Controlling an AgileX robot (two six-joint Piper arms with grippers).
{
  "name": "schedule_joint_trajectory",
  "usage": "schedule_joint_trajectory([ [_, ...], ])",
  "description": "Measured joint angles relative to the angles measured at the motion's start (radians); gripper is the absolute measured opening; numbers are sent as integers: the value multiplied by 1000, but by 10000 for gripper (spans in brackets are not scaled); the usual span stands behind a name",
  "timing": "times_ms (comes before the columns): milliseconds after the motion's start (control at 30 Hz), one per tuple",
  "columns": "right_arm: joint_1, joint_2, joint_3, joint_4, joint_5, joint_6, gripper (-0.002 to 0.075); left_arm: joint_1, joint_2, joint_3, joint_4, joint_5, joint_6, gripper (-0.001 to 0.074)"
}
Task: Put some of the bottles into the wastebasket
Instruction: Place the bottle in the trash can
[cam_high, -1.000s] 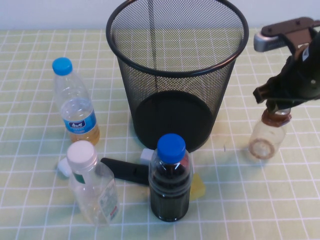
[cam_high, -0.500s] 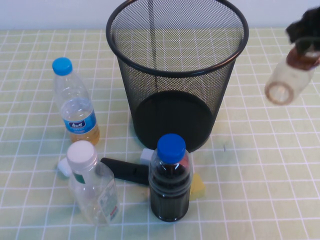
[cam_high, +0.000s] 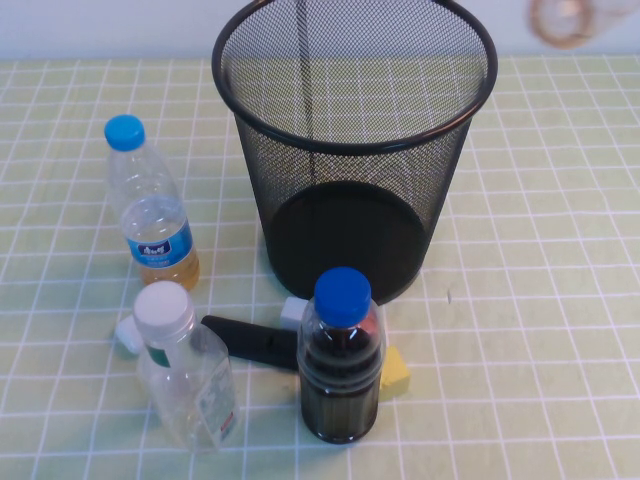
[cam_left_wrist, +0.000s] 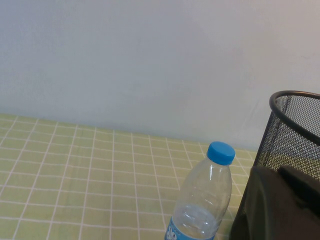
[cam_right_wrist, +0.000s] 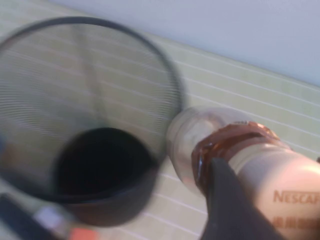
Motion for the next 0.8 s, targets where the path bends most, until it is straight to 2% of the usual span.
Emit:
schedule_joint_trajectory([
  [167, 1, 45, -2, 270, -76, -146, 279, 0, 0, 0, 0, 0, 0, -5],
  [333, 1, 125, -2, 424, -121, -245, 279, 0, 0, 0, 0, 6, 0, -5],
  [800, 3, 379, -2, 455, -147, -319, 279, 0, 0, 0, 0, 41, 0, -5],
])
